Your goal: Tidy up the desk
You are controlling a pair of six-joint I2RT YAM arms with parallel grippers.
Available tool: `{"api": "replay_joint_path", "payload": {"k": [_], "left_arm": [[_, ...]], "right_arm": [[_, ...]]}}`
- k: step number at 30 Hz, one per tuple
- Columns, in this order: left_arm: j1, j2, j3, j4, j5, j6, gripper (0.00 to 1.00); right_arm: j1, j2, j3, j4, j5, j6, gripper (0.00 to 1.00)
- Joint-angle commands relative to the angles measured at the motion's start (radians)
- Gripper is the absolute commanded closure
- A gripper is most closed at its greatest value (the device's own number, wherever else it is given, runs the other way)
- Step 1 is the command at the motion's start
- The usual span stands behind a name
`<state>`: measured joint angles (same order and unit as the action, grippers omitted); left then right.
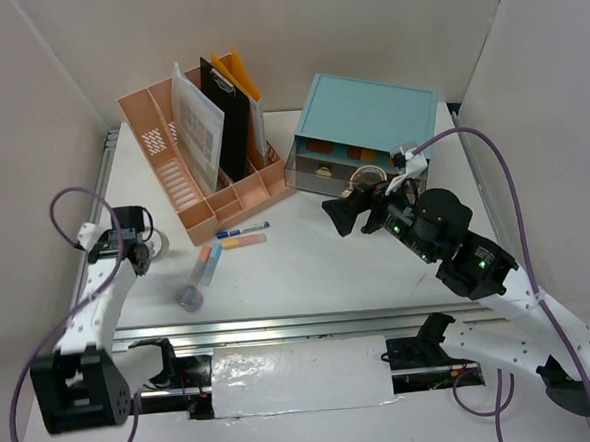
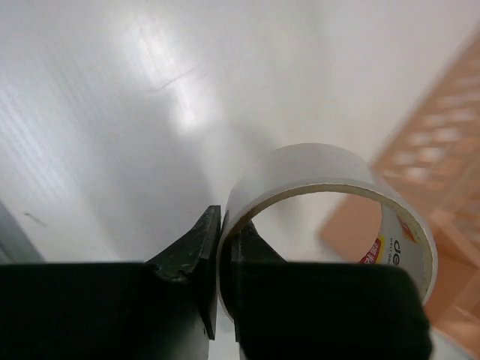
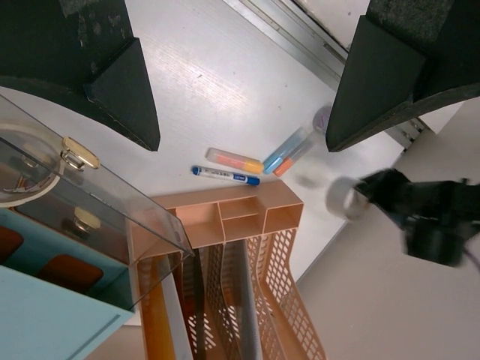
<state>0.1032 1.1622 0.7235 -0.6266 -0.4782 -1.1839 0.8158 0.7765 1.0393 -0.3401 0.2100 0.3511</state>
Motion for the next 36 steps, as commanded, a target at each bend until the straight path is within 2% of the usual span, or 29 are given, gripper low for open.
{"api": "replay_joint_path", "payload": {"k": [1, 2, 4, 5, 7, 8, 9, 10, 11, 13, 14, 15, 16, 17, 18, 21, 22, 28, 31, 36], "left_arm": [[-0.007, -0.212, 0.112, -0.009, -0.031, 0.041, 1.0], [-0.016, -0.308, 0.117, 0.074, -0.002, 0.112, 1.0], [-0.068, -0.399, 0.108, 0.192, 0.097, 0.19, 1.0], [-0.092, -0.465, 0.1, 0.343, 0.137, 0.266, 1.0], [-0.172, -0.477, 0.128, 0.468, 0.287, 0.344, 1.0], [-0.204, -0.428, 0.164, 0.516, 0.317, 0.413, 1.0], [-0.285, -0.386, 0.207, 0.521, 0.334, 0.45, 1.0], [-0.33, -0.342, 0.314, 0.519, 0.346, 0.49, 1.0], [-0.376, -0.238, 0.368, 0.536, 0.36, 0.583, 1.0], [-0.491, -0.124, 0.531, 0.538, 0.395, 0.654, 1.0], [-0.528, 0.002, 0.595, 0.525, 0.423, 0.715, 1.0], [-0.61, 0.075, 0.666, 0.445, 0.411, 0.745, 1.0], [-0.652, 0.144, 0.839, 0.389, 0.38, 0.769, 1.0], [-0.696, 0.281, 0.932, 0.336, 0.309, 0.832, 1.0], [-0.776, 0.348, 1.088, 0.239, 0.256, 0.855, 1.0], [-0.842, 0.534, 1.259, 0.18, 0.188, 0.892, 1.0], [-0.846, 0.607, 1.287, 0.167, 0.193, 0.891, 1.0], [-0.91, 0.79, 1.396, 0.182, 0.161, 0.934, 1.0], [-0.912, 0.849, 1.449, 0.15, 0.115, 0.917, 1.0], [-0.91, 0.861, 1.407, 0.196, 0.03, 0.929, 1.0]], "right_arm": [[0.006, 0.003, 0.019, -0.02, 0.026, -0.004, 0.0], [0.008, -0.002, 0.021, -0.031, 0.052, -0.008, 0.0], [0.003, -0.016, 0.027, -0.056, 0.115, -0.012, 0.0], [-0.003, -0.038, 0.037, -0.065, 0.177, -0.011, 0.0], [-0.007, -0.078, 0.053, -0.085, 0.227, -0.011, 0.0], [-0.007, -0.089, 0.071, -0.091, 0.244, -0.009, 0.0], [-0.007, -0.1, 0.08, -0.099, 0.265, -0.008, 0.0], [-0.009, -0.111, 0.097, -0.114, 0.275, -0.004, 0.0], [-0.009, -0.117, 0.103, -0.12, 0.281, -0.003, 0.0], [-0.009, -0.123, 0.119, -0.154, 0.302, 0.005, 0.0], [-0.01, -0.126, 0.134, -0.166, 0.31, 0.009, 0.0], [-0.01, -0.129, 0.14, -0.178, 0.319, 0.014, 0.0], [-0.01, -0.141, 0.155, -0.206, 0.344, 0.017, 0.0], [-0.01, -0.151, 0.163, -0.217, 0.356, 0.02, 0.0], [-0.01, -0.16, 0.171, -0.226, 0.37, 0.02, 0.0], [-0.01, -0.198, 0.208, -0.267, 0.408, 0.017, 0.0], [-0.012, -0.209, 0.232, -0.29, 0.422, 0.015, 0.0], [-0.01, -0.221, 0.255, -0.338, 0.404, 0.015, 0.0], [-0.01, -0.226, 0.246, -0.349, 0.381, 0.014, 0.0], [-0.01, -0.23, 0.225, -0.327, 0.348, 0.008, 0.0]]}}
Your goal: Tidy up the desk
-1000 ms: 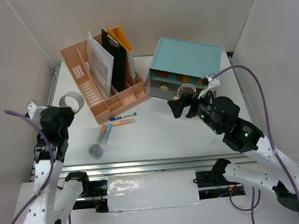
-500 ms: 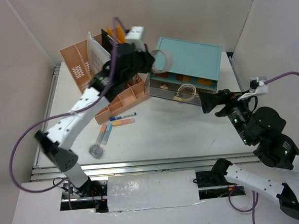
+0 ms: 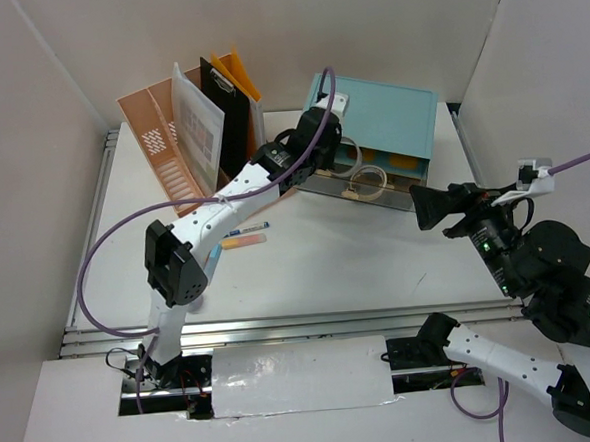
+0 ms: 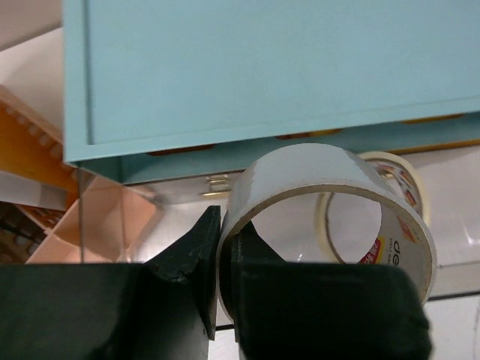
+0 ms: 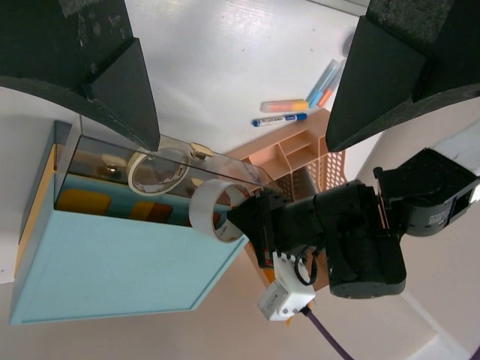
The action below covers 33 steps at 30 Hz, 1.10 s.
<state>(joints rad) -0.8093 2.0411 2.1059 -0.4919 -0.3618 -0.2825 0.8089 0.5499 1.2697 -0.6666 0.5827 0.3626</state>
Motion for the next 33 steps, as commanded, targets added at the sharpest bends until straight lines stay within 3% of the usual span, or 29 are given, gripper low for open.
{"api": "replay_joint_path", "payload": {"k": [1, 7, 12, 14, 15, 19, 20, 27, 28, 31, 32, 33], "left_arm": [[0.002, -0.01, 0.025, 0.061, -0.097, 0.026, 1.0], [0.004, 0.021, 0.028, 0.03, -0.1, 0.011, 1.0], [0.004, -0.044, -0.061, 0.052, -0.106, -0.021, 0.79], [0.004, -0.07, -0.084, 0.056, -0.106, -0.027, 0.64], [0.002, -0.074, -0.084, 0.05, -0.108, -0.03, 0.49], [0.002, -0.12, -0.076, 0.044, -0.112, -0.046, 0.18], [0.002, -0.151, -0.083, 0.055, -0.105, -0.046, 0.01], [-0.021, -0.269, -0.055, 0.092, -0.103, -0.03, 0.01], [-0.025, -0.291, -0.063, 0.096, -0.106, -0.03, 0.0], [-0.028, -0.376, -0.099, 0.078, -0.156, -0.067, 0.01], [-0.03, -0.419, -0.107, 0.029, -0.182, -0.102, 0.0], [-0.03, -0.441, -0.115, -0.006, -0.216, -0.125, 0.0]], "right_arm": [[-0.004, -0.002, -0.01, -0.001, -0.026, -0.004, 0.0], [-0.004, 0.005, -0.026, 0.004, -0.027, -0.01, 0.0], [-0.004, 0.007, -0.024, -0.001, -0.015, -0.017, 0.0], [-0.004, 0.007, -0.023, -0.002, -0.02, -0.016, 0.0], [-0.004, 0.007, -0.023, -0.002, -0.02, -0.016, 0.0], [-0.004, 0.013, -0.027, 0.002, -0.02, -0.02, 0.0], [-0.004, 0.016, -0.039, 0.016, -0.023, -0.021, 0.0], [-0.007, 0.113, -0.128, 0.099, -0.04, 0.007, 0.01], [-0.011, 0.152, -0.15, 0.125, -0.053, 0.013, 0.04], [-0.043, 0.26, -0.239, 0.223, -0.135, 0.067, 0.37], [-0.05, 0.284, -0.254, 0.243, -0.18, 0.1, 0.72], [-0.056, 0.303, -0.271, 0.261, -0.193, 0.12, 0.84]]}}
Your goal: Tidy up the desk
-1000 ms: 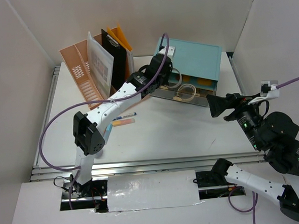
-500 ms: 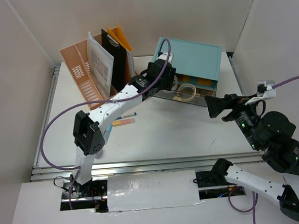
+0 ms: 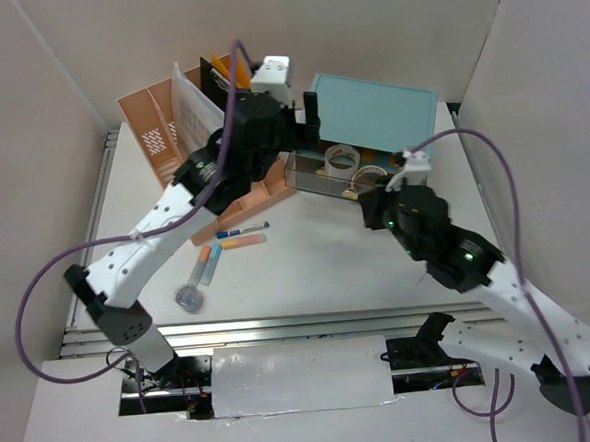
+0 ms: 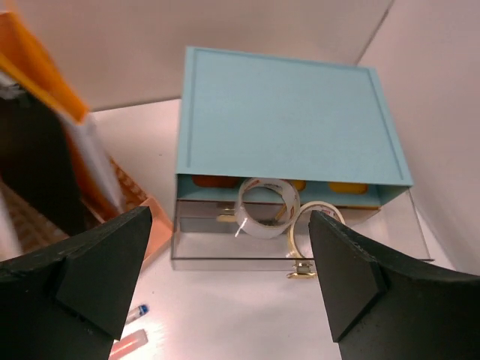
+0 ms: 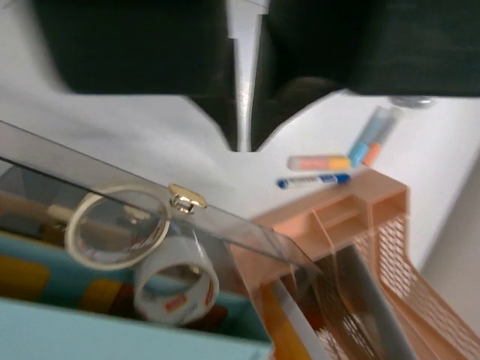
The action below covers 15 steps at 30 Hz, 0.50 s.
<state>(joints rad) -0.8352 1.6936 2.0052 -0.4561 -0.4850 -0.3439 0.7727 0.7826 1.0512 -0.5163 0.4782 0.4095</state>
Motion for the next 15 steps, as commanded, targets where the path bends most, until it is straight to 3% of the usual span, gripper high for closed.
{"api": "replay_joint_path", "payload": {"k": [1, 2, 9, 15], "left_arm": [[-0.004, -0.121, -0.04, -0.073, -0.154, -0.078, 0.0], [-0.002, -0.183, -0.064, -0.117, -0.173, -0.095, 0.01], [-0.001, -0.472, -0.385, -0.349, -0.313, -0.187, 0.0], [-0.001, -0.696, -0.617, -0.435, -0.268, -0.219, 0.01]], "right_arm": [[-0.024, 0.099, -0.089, 0.166, -0.11, 0.087, 0.95], [-0.027, 0.107, -0.111, 0.198, -0.131, 0.1, 1.0], [-0.174, 0.265, -0.212, 0.424, -0.435, 0.161, 1.0], [-0.234, 0.382, -0.181, 0.496, -0.31, 0.118, 1.0]]}}
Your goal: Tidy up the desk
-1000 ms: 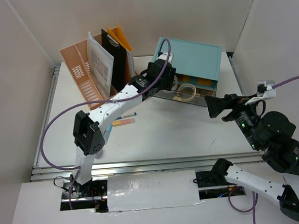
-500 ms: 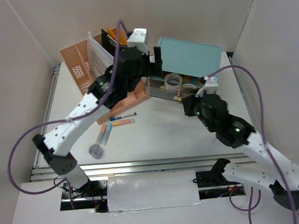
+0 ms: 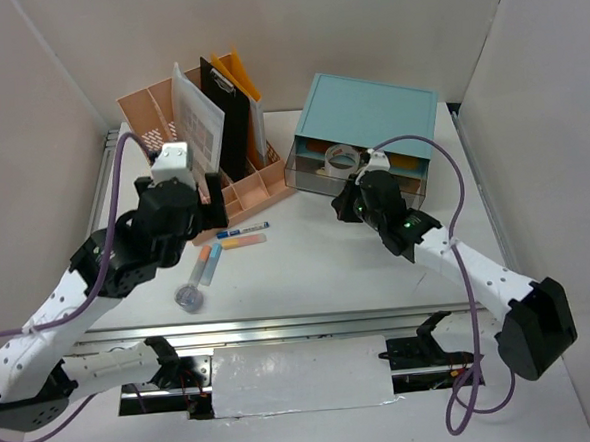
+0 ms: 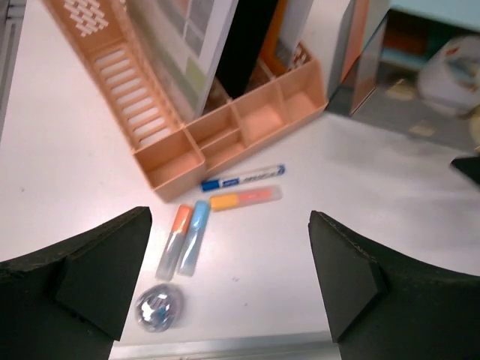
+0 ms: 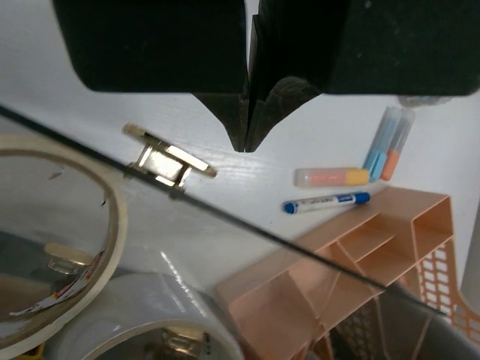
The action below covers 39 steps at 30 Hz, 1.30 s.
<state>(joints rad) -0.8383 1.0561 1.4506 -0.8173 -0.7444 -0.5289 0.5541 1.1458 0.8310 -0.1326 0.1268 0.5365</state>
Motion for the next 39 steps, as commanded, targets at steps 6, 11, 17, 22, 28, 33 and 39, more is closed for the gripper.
{"api": "replay_joint_path", "payload": {"k": [6, 11, 17, 22, 28, 33, 39], "left_arm": [[0.002, -0.191, -0.266, -0.06, -0.061, -0.025, 0.0], [0.002, -0.22, -0.338, 0.013, -0.01, -0.011, 0.0], [0.002, -0.194, -0.361, 0.023, 0.037, 0.0, 0.01], [0.002, -0.2, -0.377, 0.044, 0.071, 0.01, 0.01], [0.002, -0.212, -0.381, 0.076, 0.114, -0.003, 0.0], [0.004, -0.223, -0.383, 0.118, 0.195, -0.032, 0.0], [0.004, -0.246, -0.576, 0.407, 0.384, -0.19, 0.0]], "right_arm": [[-0.052, 0.12, 0.098, 0.163, 0.157, -0.015, 1.0], [-0.056, 0.167, 0.14, 0.205, 0.26, -0.038, 1.0], [-0.112, 0.317, 0.313, 0.154, 0.281, -0.096, 1.0], [-0.128, 0.374, 0.355, 0.162, 0.283, -0.135, 1.0], [-0.128, 0.378, 0.324, 0.229, 0.27, -0.161, 1.0], [-0.126, 0.319, 0.26, 0.263, 0.234, -0.138, 0.89], [-0.122, 0.05, 0.089, 0.292, 0.129, -0.069, 0.39]]}}
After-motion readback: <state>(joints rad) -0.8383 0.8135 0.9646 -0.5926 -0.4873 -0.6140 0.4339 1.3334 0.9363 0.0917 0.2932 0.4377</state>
